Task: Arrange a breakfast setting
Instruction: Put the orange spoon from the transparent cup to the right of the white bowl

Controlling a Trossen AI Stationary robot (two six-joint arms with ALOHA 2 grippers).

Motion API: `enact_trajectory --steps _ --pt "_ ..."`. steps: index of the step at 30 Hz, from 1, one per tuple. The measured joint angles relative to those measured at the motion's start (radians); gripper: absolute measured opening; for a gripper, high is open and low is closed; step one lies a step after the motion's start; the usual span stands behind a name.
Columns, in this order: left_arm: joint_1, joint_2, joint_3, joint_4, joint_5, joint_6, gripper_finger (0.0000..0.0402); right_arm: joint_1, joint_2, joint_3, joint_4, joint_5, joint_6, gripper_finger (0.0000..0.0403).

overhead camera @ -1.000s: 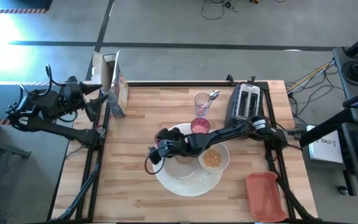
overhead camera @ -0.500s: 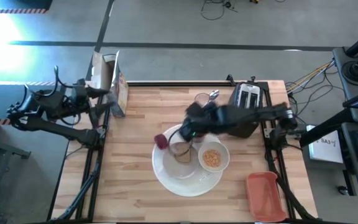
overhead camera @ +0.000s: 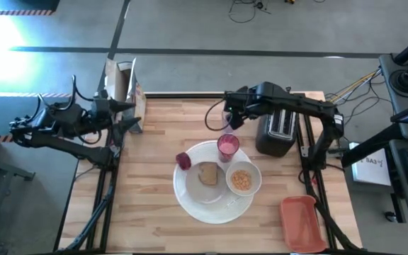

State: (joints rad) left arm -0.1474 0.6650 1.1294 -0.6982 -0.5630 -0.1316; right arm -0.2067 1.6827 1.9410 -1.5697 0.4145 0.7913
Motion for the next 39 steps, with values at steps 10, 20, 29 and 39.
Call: enact_trajectory --steps 10,20,29,39 --pt "0.0 -0.01 0.002 0.008 -0.004 0.004 0.0236 -0.164 -0.007 -0.139 0.042 -0.173 -0.103 0.0341" --pt "0.0 -0.019 0.002 0.008 -0.005 0.041 0.0236 -0.252 -0.01 -0.154 0.223 -0.288 -0.226 0.0334" --pt "0.0 -0.036 0.002 0.003 -0.005 0.071 0.0236 -0.329 -0.01 -0.17 0.225 -0.292 -0.227 0.0333" --pt "0.0 -0.046 0.003 -0.013 -0.005 0.071 0.0236 -0.382 -0.01 -0.247 0.329 -0.414 -0.235 0.0333"
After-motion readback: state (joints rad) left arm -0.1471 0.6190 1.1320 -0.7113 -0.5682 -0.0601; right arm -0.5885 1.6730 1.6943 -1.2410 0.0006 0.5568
